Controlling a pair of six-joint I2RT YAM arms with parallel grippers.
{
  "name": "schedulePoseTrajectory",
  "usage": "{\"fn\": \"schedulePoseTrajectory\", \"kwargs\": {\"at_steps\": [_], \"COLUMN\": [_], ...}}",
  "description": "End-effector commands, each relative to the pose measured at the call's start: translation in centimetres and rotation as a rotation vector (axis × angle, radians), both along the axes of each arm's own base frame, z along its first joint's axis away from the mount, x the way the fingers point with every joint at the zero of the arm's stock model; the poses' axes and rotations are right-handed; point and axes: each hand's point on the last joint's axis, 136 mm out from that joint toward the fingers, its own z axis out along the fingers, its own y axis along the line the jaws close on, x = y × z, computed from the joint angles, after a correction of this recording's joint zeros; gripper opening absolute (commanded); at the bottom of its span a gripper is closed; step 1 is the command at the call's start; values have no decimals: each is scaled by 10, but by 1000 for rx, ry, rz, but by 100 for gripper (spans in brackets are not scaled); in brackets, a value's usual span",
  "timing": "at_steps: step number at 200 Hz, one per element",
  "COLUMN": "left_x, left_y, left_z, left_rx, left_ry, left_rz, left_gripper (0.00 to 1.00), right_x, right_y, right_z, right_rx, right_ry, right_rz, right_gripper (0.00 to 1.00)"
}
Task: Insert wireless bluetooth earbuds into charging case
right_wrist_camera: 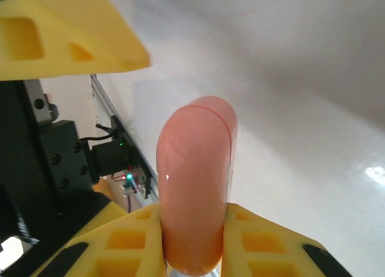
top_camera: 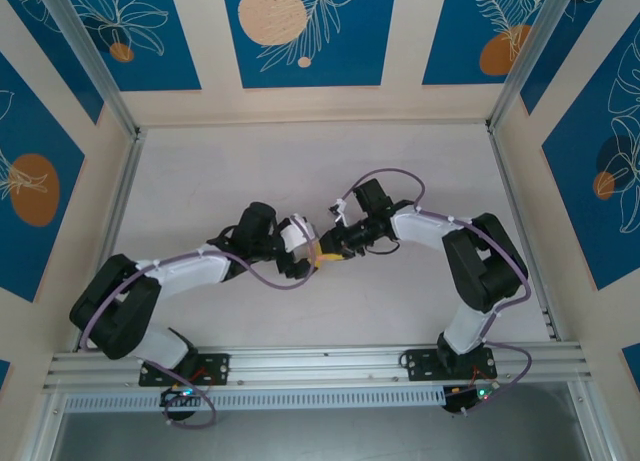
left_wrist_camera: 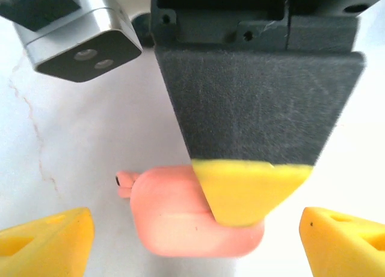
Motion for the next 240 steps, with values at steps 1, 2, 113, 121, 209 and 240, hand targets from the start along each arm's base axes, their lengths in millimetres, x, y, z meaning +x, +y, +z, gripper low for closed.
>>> {"fn": "schedulePoseTrajectory", "kwargs": {"at_steps": [1, 2, 113, 121, 209, 240], "left_x": [-9, -10, -46, -47, -49, -49], "left_y": [-4, -4, 12, 13, 8, 8], "left_z": [23, 24, 72, 70, 66, 69], "left_rx": [-53, -53, -38, -30, -17, -19], "left_ry": [-9, -8, -8, -6, -21, -26], "left_rz": [-21, -22, -120, -128, -179, -184], "left_gripper": [88, 88, 79, 75, 68, 68], "right_x": [5, 5, -12, -15, -35, -43], "right_y": [-10, -10, -9, -10, -24, -25], "right_z": [23, 23, 70, 72, 59, 64], "right_rx": [5, 5, 99, 93, -46, -13], "right_ry": [-156, -161, -660, -692, -894, -973], "right_rz": [39, 40, 343, 364, 580, 630], "right_gripper": [19, 19, 22, 22, 21, 21]}}
